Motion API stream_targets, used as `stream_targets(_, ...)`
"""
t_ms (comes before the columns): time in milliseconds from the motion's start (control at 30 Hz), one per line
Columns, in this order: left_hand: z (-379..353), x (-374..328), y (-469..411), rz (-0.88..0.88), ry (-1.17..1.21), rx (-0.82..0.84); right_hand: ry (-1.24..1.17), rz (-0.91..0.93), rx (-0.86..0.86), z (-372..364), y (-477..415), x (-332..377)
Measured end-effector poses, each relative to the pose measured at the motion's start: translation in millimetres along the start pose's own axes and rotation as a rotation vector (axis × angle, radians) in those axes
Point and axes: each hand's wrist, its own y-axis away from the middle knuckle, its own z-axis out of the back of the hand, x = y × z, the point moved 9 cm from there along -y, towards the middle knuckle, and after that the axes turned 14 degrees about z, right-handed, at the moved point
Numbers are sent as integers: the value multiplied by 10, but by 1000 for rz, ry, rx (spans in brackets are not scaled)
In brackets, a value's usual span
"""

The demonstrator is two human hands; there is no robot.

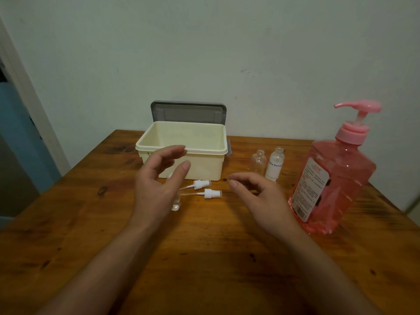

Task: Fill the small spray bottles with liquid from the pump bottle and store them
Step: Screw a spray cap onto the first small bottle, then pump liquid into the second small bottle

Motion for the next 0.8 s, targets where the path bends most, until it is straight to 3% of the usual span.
stream_targets(300,-651,-20,14,76,-31,113,-12,124,-201,366,33,210)
stream_targets(533,-1344,250,-8,187,-143,330,-56,284,-306,704,45,613)
stream_targets(800,-1866,512,-224,308,-258,349,-74,403,-418,1149,127,951)
